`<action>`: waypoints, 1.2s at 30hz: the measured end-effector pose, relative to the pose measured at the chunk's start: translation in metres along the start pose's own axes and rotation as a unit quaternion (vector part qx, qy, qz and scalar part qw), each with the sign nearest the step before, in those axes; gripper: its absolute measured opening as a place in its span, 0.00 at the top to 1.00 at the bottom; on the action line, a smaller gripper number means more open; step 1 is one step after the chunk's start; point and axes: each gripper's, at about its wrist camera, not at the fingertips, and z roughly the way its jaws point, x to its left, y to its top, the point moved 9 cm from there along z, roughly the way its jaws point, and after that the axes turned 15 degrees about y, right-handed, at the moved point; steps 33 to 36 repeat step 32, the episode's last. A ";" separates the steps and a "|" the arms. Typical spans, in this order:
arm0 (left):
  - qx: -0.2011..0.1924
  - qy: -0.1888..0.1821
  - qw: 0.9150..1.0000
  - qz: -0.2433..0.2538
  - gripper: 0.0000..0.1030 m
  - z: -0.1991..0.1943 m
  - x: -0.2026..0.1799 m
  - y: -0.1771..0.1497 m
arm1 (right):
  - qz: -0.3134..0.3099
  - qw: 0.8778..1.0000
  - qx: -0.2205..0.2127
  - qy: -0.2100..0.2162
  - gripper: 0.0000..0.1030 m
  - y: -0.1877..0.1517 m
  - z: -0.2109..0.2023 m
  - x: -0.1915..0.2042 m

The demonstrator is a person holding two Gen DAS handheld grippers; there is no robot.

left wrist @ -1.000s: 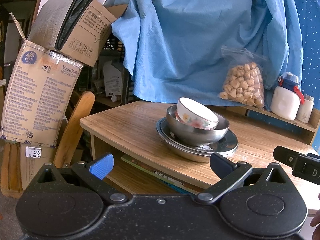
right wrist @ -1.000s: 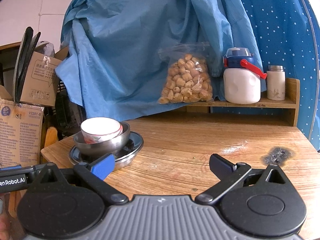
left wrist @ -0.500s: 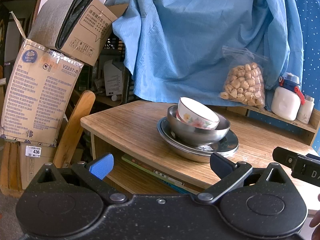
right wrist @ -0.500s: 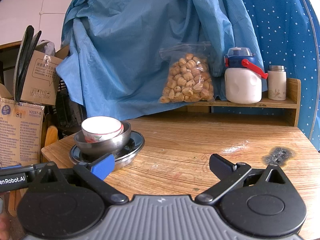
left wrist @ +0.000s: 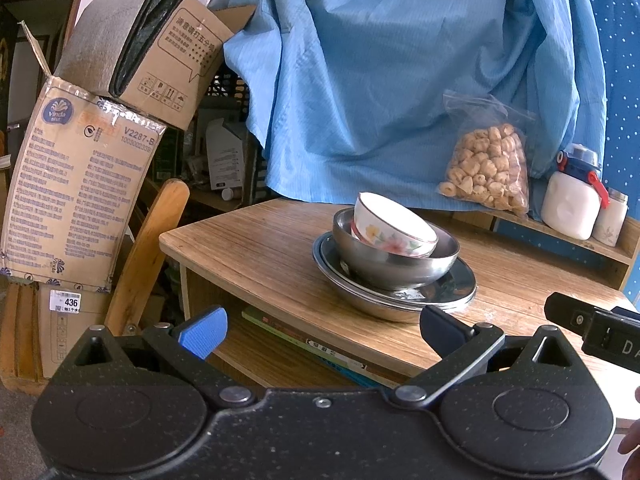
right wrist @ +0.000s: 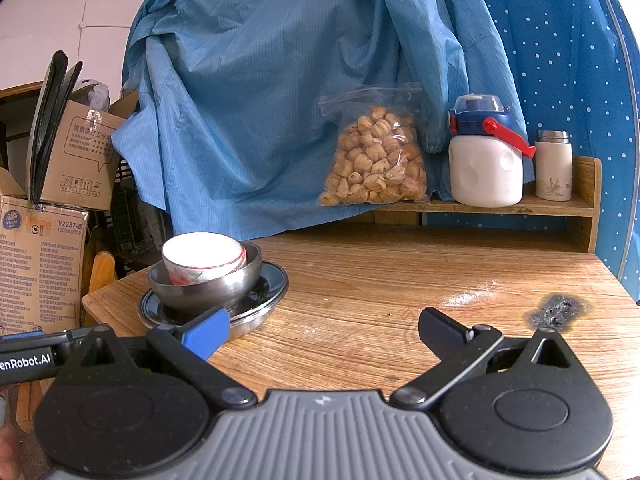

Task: Organize plates and bowls

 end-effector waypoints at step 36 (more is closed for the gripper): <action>0.018 -0.006 1.000 -0.003 0.01 0.006 -0.002 -0.004 | 0.003 1.000 0.009 -0.001 0.00 -0.004 0.005 -0.004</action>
